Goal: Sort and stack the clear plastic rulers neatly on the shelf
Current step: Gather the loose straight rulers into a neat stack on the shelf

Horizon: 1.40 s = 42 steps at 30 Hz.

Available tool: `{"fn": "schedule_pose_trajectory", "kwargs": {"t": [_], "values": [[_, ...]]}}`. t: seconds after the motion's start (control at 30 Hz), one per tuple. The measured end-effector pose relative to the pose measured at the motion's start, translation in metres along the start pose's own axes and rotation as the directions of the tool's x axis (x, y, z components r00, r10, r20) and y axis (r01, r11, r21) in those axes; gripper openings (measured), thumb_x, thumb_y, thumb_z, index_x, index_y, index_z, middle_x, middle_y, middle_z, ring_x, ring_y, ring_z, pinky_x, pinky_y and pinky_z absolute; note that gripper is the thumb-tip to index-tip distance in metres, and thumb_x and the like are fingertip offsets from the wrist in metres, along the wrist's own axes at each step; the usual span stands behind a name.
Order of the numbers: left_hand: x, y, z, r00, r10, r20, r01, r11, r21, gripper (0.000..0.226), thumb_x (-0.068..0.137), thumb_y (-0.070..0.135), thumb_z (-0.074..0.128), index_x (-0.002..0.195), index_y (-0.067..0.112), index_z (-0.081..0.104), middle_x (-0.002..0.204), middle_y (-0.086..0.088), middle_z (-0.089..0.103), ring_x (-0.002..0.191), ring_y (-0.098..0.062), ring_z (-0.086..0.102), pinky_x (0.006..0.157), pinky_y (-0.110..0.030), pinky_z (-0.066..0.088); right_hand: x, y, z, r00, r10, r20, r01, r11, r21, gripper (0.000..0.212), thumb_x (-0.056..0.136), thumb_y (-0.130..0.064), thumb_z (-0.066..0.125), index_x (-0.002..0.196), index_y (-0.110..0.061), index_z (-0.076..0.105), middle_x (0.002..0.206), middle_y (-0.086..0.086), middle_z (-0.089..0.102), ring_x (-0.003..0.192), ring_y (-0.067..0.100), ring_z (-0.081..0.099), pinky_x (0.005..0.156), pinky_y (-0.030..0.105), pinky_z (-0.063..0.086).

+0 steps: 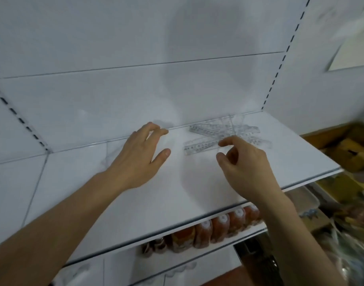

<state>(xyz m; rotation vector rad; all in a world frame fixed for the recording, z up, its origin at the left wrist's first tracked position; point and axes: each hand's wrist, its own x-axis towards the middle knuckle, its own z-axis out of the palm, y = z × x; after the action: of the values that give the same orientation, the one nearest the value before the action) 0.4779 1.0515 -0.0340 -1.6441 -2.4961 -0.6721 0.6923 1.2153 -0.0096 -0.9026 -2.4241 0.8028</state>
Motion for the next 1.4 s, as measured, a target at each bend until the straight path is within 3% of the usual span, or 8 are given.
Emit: {"fn": "schedule_pose_trajectory", "kwargs": {"t": [0.23, 0.3, 0.5, 0.7, 0.9, 1.2, 1.27, 1.4], "values": [[-0.123, -0.071, -0.076, 0.969, -0.231, -0.084, 0.236, 0.97, 0.055, 0.062, 0.101, 0.056, 0.032, 0.15, 0.019, 0.037, 0.154, -0.001, 0.034, 0.146, -0.019, 0.028, 0.121, -0.042, 0.025, -0.039, -0.106, 0.066, 0.95, -0.218, 0.226, 0.229, 0.973, -0.024, 0.038, 0.098, -0.044, 0.055, 0.135, -0.034, 0.053, 0.135, -0.011, 0.051, 0.125, 0.01, 0.047, 0.096, 0.024, 0.035], [-0.171, -0.091, -0.098, 0.953, -0.285, -0.105, 0.292, 0.954, 0.062, 0.068, 0.097, 0.06, 0.03, 0.151, 0.018, 0.037, 0.154, -0.001, 0.035, 0.144, -0.017, 0.03, 0.12, -0.037, 0.023, -0.059, -0.143, 0.09, 0.923, -0.279, 0.264, 0.291, 0.957, -0.006, 0.042, 0.098, -0.044, 0.056, 0.138, -0.033, 0.052, 0.143, -0.012, 0.046, 0.131, 0.01, 0.044, 0.099, 0.022, 0.031], [-0.322, -0.16, -0.178, 0.879, -0.443, -0.173, 0.464, 0.88, 0.101, 0.074, 0.095, 0.063, 0.027, 0.153, 0.019, 0.034, 0.159, -0.002, 0.032, 0.15, -0.016, 0.021, 0.123, -0.048, 0.021, -0.138, -0.254, 0.164, 0.826, -0.431, 0.363, 0.436, 0.897, 0.073, 0.054, 0.097, -0.046, 0.056, 0.147, -0.03, 0.044, 0.157, -0.012, 0.034, 0.145, 0.008, 0.031, 0.111, 0.02, 0.023], [-0.477, -0.218, -0.245, 0.753, -0.602, -0.265, 0.646, 0.753, 0.123, 0.084, 0.09, 0.069, 0.02, 0.155, 0.017, 0.032, 0.162, -0.005, 0.028, 0.152, -0.021, 0.019, 0.123, -0.05, 0.02, -0.21, -0.357, 0.246, 0.71, -0.548, 0.442, 0.534, 0.828, 0.17, 0.059, 0.098, -0.045, 0.057, 0.152, -0.027, 0.04, 0.164, -0.01, 0.025, 0.152, 0.006, 0.017, 0.118, 0.021, 0.015], [-0.617, -0.252, -0.302, 0.599, -0.744, -0.296, 0.789, 0.61, 0.065, 0.081, 0.093, 0.063, 0.027, 0.159, 0.015, 0.023, 0.167, -0.001, 0.017, 0.154, -0.015, 0.009, 0.125, -0.046, 0.015, -0.273, -0.458, 0.319, 0.524, -0.646, 0.555, 0.611, 0.739, 0.284, 0.066, 0.1, -0.049, 0.051, 0.158, -0.027, 0.029, 0.166, -0.014, 0.02, 0.153, 0.003, 0.009, 0.117, 0.018, 0.007], [-0.738, -0.311, -0.338, 0.445, -0.829, -0.339, 0.892, 0.442, 0.092, 0.083, 0.093, 0.068, 0.018, 0.16, 0.021, 0.013, 0.167, -0.001, 0.016, 0.154, -0.019, 0.013, 0.123, -0.05, 0.019, -0.328, -0.57, 0.421, 0.35, -0.703, 0.619, 0.643, 0.661, 0.387, 0.066, 0.101, -0.045, 0.053, 0.159, -0.024, 0.027, 0.166, -0.012, 0.022, 0.154, 0.005, 0.007, 0.118, 0.02, 0.009], [-0.758, -0.337, -0.347, 0.426, -0.839, -0.339, 0.903, 0.42, 0.094, 0.084, 0.092, 0.071, 0.016, 0.16, 0.021, 0.013, 0.168, -0.001, 0.015, 0.154, -0.019, 0.012, 0.123, -0.051, 0.019, -0.335, -0.594, 0.446, 0.315, -0.715, 0.624, 0.651, 0.641, 0.406, 0.067, 0.101, -0.046, 0.053, 0.159, -0.025, 0.027, 0.166, -0.012, 0.021, 0.154, 0.005, 0.006, 0.118, 0.02, 0.009], [-0.79, -0.405, -0.381, 0.451, -0.813, -0.369, 0.891, 0.435, 0.129, 0.083, 0.094, 0.074, 0.011, 0.16, 0.024, 0.017, 0.167, 0.0, 0.02, 0.154, -0.019, 0.017, 0.121, -0.052, 0.024, -0.343, -0.652, 0.496, 0.29, -0.725, 0.625, 0.666, 0.622, 0.412, 0.067, 0.101, -0.051, 0.051, 0.159, -0.029, 0.025, 0.166, -0.015, 0.018, 0.154, 0.003, 0.004, 0.126, 0.03, 0.01]]}}
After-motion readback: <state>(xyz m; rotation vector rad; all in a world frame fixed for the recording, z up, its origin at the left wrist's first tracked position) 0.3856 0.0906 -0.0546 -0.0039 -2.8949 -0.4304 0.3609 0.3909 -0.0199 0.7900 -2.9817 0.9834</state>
